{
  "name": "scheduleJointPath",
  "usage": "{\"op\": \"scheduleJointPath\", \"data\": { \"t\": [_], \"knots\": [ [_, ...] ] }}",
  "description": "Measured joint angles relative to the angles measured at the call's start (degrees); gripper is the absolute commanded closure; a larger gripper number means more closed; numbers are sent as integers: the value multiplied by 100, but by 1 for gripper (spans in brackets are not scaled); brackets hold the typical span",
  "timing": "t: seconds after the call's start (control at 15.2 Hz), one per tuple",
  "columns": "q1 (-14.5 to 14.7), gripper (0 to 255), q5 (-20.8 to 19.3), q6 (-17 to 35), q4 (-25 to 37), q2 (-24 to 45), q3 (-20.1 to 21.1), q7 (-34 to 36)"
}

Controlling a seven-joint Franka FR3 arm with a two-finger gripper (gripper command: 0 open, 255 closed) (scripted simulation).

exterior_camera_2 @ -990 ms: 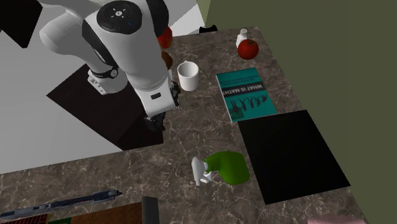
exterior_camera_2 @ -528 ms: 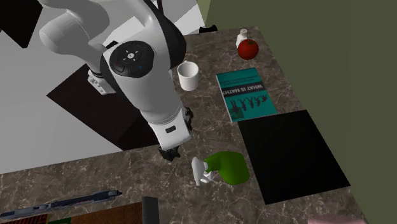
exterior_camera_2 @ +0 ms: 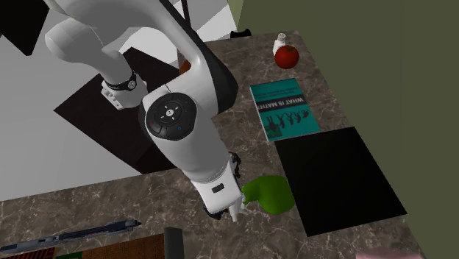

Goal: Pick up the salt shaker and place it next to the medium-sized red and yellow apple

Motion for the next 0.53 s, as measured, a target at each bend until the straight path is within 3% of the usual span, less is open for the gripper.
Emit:
{"op": "scheduleJointPath", "data": {
  "t": [0.53],
  "knots": [
    [-42, 0, 142, 314, 96, 371, 57, -113]
  ]
}}
